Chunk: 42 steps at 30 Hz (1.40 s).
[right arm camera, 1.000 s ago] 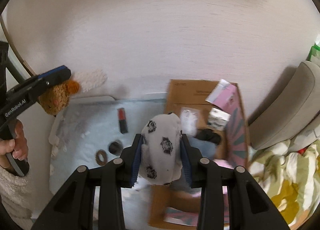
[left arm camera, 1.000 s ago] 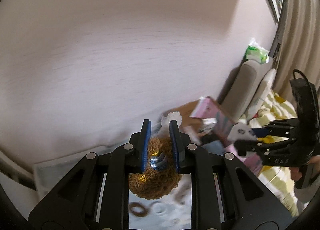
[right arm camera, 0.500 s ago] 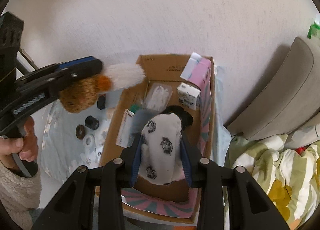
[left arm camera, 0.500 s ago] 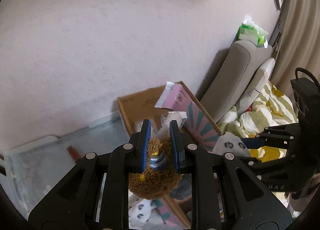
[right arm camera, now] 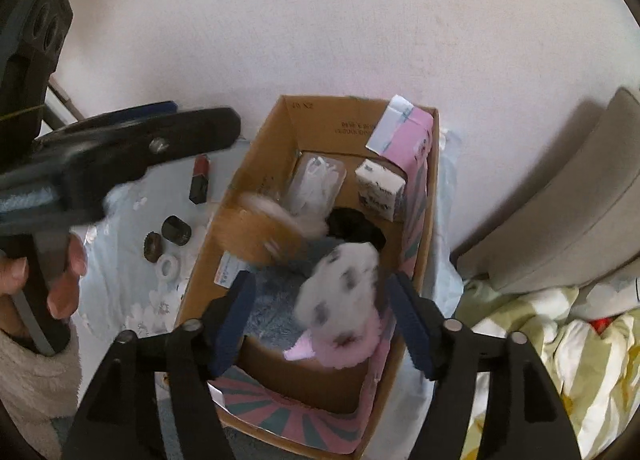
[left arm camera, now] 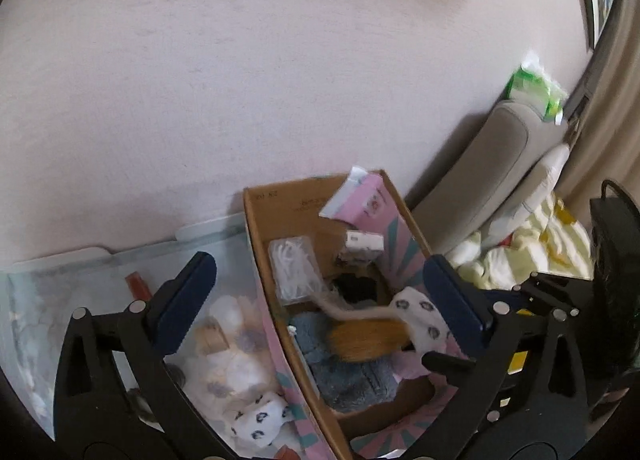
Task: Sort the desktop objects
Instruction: 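Carry the teddy and sock into the cardboard box and open both grippers, then move both grippers back over the tray toward the remaining items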
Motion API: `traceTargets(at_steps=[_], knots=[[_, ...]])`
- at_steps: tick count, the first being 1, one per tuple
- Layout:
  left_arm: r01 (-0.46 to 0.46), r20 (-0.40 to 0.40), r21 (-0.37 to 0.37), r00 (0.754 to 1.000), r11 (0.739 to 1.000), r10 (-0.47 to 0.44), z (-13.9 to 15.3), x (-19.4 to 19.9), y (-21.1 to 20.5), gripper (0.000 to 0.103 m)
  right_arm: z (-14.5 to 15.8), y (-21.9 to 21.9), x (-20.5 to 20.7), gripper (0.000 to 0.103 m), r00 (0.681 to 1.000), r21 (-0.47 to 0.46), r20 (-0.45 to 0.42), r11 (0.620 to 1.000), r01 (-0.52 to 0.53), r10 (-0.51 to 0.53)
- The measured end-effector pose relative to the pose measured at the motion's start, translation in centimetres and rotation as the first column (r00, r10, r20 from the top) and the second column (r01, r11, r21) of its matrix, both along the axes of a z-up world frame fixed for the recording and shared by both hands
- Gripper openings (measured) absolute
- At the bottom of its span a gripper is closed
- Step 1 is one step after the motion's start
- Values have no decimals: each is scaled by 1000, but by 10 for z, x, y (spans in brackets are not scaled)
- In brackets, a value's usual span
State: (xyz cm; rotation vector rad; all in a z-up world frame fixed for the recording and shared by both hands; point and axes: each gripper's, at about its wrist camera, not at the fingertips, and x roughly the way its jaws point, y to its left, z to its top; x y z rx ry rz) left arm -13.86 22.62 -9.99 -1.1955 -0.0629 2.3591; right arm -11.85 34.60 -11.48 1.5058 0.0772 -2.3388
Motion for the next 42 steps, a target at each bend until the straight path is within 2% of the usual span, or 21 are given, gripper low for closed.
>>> traceTargets(at_steps=[4, 10, 19, 26, 37, 42], knots=[[-22, -11, -9, 1000, 1000, 22, 3, -3, -10, 103, 6, -2, 1, 65, 1000, 18, -27, 1000, 3, -2], [-38, -40, -20, 998, 999, 38, 14, 0, -30, 103, 12, -4, 3, 65, 1000, -22, -22, 1000, 20, -20], [-80, -105, -7, 991, 997, 79, 41, 12, -85, 103, 33, -33, 15, 65, 995, -49, -95, 999, 7, -12], [-108, -145, -17, 984, 994, 105, 55, 22, -137, 103, 40, -70, 22, 65, 992, -64, -123, 998, -7, -1], [-113, -142, -16, 984, 993, 110, 49, 32, -206, 103, 30, -131, 44, 65, 992, -66, -122, 998, 18, -26], [-110, -141, -18, 984, 994, 106, 36, 36, -233, 103, 18, -156, 55, 65, 987, -115, -118, 989, 97, -111]])
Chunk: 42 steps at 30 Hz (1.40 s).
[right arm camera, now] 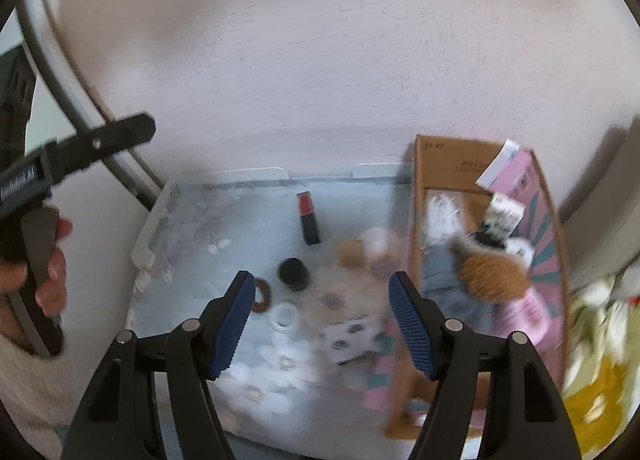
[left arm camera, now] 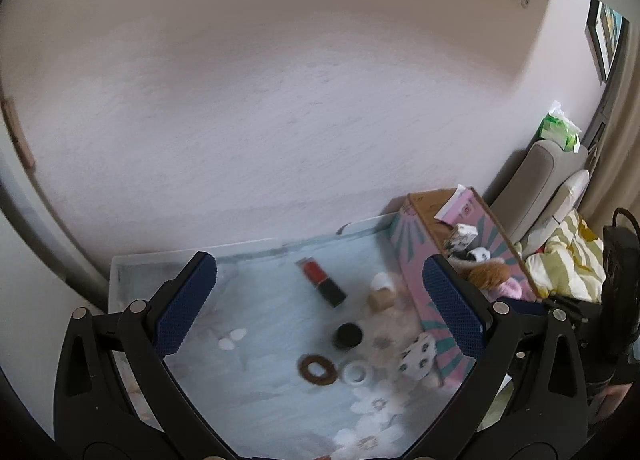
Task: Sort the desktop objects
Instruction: 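Move both grippers back over the tray toward the remaining items, then grasp the brown hair tie with the left gripper while the right grasps the second panda sock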
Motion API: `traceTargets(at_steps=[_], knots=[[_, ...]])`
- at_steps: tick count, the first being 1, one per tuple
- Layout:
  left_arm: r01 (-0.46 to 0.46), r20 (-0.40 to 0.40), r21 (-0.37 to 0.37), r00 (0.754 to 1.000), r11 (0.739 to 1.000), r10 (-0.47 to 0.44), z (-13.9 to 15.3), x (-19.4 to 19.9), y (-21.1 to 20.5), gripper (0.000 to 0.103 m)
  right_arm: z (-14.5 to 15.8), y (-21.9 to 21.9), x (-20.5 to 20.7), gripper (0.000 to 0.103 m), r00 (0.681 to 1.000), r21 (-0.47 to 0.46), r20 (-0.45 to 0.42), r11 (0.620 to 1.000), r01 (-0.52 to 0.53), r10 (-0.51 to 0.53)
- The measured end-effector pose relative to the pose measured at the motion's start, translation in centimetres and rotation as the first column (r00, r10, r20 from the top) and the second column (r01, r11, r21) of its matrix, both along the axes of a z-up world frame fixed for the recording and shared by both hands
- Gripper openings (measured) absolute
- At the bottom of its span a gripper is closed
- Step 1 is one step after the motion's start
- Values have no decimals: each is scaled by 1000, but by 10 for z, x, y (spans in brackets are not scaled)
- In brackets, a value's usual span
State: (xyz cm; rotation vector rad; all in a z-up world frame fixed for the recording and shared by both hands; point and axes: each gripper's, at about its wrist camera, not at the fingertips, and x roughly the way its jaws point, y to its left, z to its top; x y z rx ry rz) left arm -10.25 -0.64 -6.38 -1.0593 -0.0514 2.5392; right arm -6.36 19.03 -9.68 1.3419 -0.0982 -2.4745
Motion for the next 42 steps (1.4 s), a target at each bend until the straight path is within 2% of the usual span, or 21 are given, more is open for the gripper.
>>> traceTargets(at_steps=[3, 5, 10, 16, 23, 27, 32, 34, 36, 38, 40, 42], knots=[[0, 20, -2, 1000, 1000, 0, -19, 0, -14, 103, -22, -18, 11, 65, 996, -65, 29, 994, 84, -82], [7, 42, 4, 999, 1000, -7, -37, 1, -22, 103, -39, -30, 18, 65, 991, -77, 54, 990, 122, -118], [56, 82, 16, 995, 998, -58, -93, 6, -30, 103, -80, -45, 25, 65, 971, -37, 107, 975, 218, -213], [178, 90, -35, 981, 983, -174, -155, 14, -15, 103, -118, -35, 26, 65, 898, 14, 89, 902, 432, -432], [316, 62, -130, 949, 940, -310, -189, 20, 12, 103, -152, -20, 12, 65, 806, 55, 105, 812, 581, -583], [354, 75, -136, 935, 925, -347, -201, 19, 18, 102, -162, -18, 8, 65, 785, 51, 107, 792, 608, -610], [383, 109, -133, 923, 914, -370, -216, 15, 20, 91, -164, -17, 7, 64, 783, 59, 84, 788, 613, -616], [392, 125, -123, 918, 912, -377, -220, 13, 21, 80, -165, -14, 6, 59, 781, 67, 82, 785, 615, -619], [400, 137, -110, 913, 910, -385, -223, 12, 21, 75, -166, -9, 6, 48, 780, 72, 90, 785, 615, -619], [409, 132, -109, 909, 906, -394, -223, 13, 23, 70, -167, -5, 5, 41, 781, 80, 90, 787, 612, -617], [422, 130, -114, 904, 899, -408, -222, 14, 27, 53, -167, -4, 3, 38, 786, 84, 93, 792, 605, -611], [444, 135, -113, 893, 889, -429, -221, 15, 31, 41, -167, -4, 3, 36, 793, 88, 88, 798, 597, -603]])
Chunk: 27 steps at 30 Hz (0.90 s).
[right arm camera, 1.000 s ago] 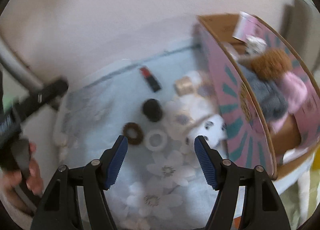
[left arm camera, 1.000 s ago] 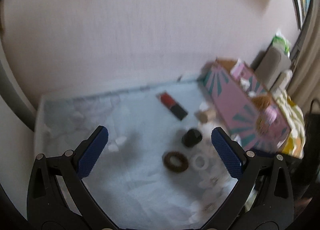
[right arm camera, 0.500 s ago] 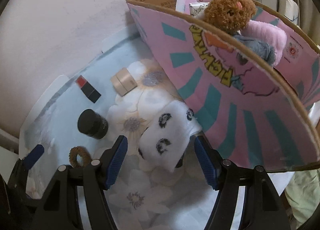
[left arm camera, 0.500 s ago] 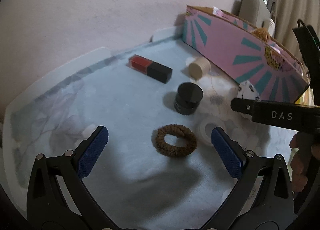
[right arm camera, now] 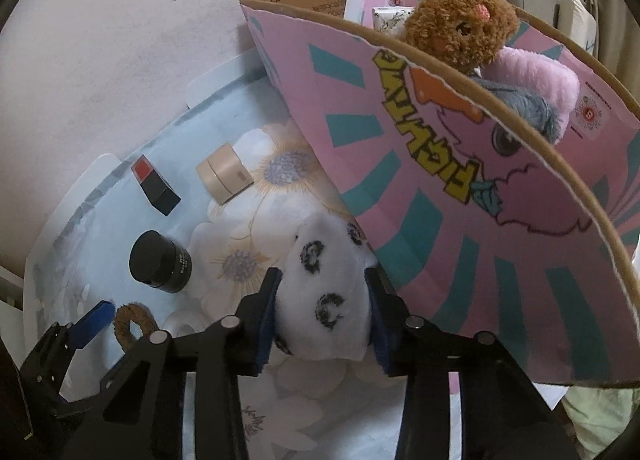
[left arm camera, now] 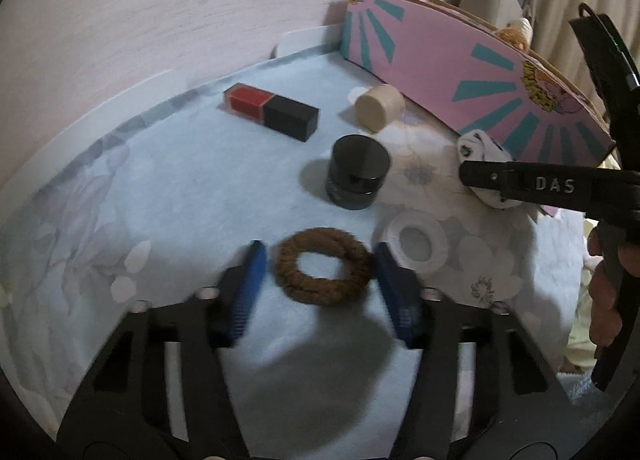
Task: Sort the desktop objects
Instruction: 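Grasp the brown hair tie with the left gripper while the right grasps the second panda sock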
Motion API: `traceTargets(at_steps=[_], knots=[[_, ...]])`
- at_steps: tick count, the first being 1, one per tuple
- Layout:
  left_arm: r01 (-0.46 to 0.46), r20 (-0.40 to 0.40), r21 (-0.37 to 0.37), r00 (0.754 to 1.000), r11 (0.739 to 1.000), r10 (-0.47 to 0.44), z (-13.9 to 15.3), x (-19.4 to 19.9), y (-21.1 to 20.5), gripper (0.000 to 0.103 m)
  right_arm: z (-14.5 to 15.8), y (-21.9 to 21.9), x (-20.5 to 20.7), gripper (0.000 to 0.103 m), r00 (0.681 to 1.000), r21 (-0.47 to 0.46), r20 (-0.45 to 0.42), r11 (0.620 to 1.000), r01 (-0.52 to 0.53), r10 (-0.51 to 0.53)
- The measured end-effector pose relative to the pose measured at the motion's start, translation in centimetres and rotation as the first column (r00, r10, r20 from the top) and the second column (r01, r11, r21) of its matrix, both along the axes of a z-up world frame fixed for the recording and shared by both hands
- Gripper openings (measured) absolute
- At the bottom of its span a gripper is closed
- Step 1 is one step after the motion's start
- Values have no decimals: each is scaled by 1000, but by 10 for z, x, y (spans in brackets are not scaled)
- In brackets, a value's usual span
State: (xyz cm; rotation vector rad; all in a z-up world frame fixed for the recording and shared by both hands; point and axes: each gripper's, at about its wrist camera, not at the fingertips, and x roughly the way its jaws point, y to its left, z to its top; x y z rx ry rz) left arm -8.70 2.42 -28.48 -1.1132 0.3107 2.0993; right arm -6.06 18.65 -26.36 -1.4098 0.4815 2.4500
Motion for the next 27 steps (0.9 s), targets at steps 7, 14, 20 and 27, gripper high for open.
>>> traceTargets(at_steps=[7, 14, 20, 27], knots=[[24, 5, -9, 1000, 1000, -24, 3, 3, 6, 29, 4, 4, 4, 33, 1000, 10, -11, 1000, -20, 20], [-25, 16, 27, 1000, 999, 25, 20, -2, -3, 27, 7, 6, 6, 32, 1000, 11, -5, 1000, -11, 11], [-93, 27, 54, 995, 994, 92, 42, -8, -9, 27, 6, 16, 4, 32, 998, -3, 42, 998, -56, 56], [-158, 24, 85, 987, 984, 157, 81, -16, -7, 27, 39, 0, 0, 32, 975, 15, 36, 975, -221, 220]])
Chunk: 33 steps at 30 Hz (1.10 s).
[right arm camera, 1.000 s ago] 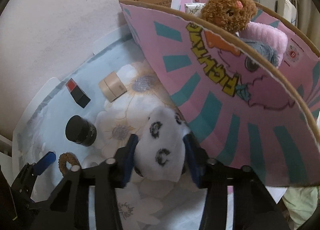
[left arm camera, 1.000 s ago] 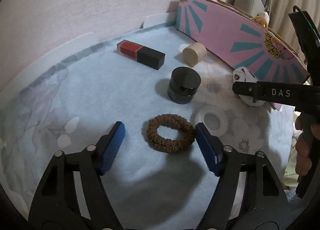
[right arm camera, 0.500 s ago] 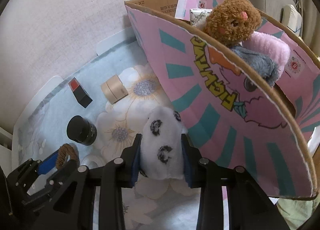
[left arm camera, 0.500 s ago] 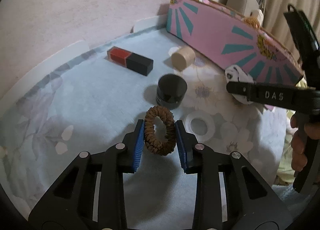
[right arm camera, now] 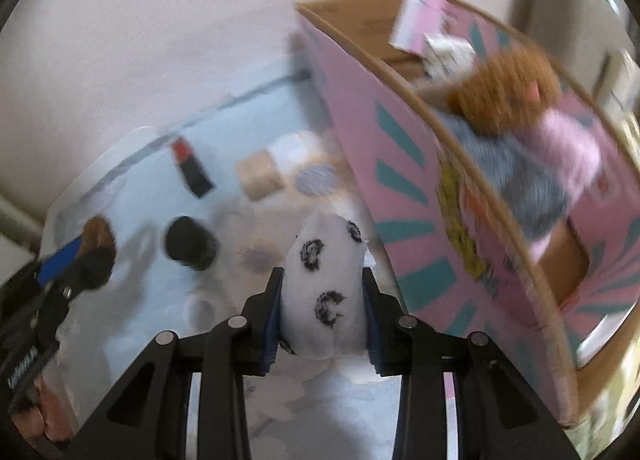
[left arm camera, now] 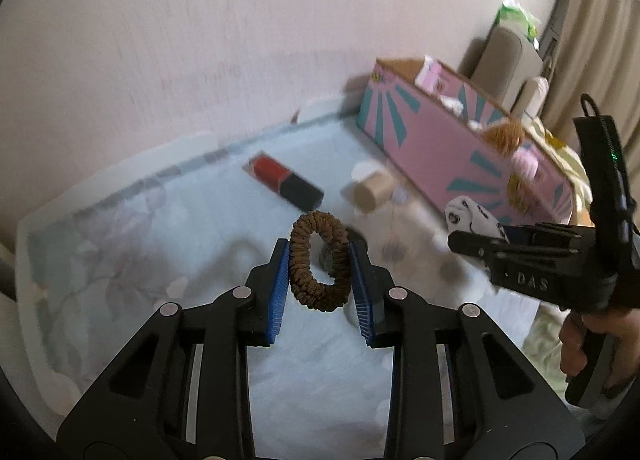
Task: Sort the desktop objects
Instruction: 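Grasp the brown hair tie with the left gripper while the right grasps the second panda sock, then carry the hair tie and sock into the cardboard box and open both grippers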
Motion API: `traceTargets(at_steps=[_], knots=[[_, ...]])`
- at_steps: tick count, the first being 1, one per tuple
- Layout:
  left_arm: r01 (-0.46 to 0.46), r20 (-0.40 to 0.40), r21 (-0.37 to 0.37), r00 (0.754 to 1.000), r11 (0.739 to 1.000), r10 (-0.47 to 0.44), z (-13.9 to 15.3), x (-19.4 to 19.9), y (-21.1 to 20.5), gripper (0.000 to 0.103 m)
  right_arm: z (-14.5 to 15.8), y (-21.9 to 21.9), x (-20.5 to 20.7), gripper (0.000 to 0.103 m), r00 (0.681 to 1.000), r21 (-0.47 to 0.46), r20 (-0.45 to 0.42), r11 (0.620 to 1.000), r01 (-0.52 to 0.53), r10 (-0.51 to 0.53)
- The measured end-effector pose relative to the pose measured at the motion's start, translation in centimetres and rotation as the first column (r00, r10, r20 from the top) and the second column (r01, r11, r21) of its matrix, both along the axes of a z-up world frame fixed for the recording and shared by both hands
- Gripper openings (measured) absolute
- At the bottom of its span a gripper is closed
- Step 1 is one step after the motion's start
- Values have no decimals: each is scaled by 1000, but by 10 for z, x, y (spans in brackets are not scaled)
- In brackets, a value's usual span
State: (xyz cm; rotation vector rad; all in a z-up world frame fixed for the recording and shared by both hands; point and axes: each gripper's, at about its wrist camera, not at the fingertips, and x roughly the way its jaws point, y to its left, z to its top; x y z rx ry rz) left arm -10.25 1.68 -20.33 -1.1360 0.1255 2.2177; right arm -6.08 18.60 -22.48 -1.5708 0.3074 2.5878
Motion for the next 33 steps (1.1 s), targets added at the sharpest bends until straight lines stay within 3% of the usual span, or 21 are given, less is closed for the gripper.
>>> traceTargets(at_steps=[10, 19, 26, 33], knots=[[-96, -38, -13, 995, 995, 95, 82, -7, 13, 27, 79, -7, -13, 32, 970, 37, -73, 973, -230, 232], [-146, -90, 15, 985, 989, 146, 144, 1, 51, 27, 133, 30, -20, 32, 921, 44, -105, 927, -372, 375], [-149, -68, 42, 986, 988, 152, 156, 1, 101, 27, 145, 77, -31, 32, 910, 47, -75, 913, -404, 407], [-132, -17, 50, 991, 990, 133, 142, 3, 164, 27, 139, 125, -36, 32, 909, 29, -47, 910, -414, 415]])
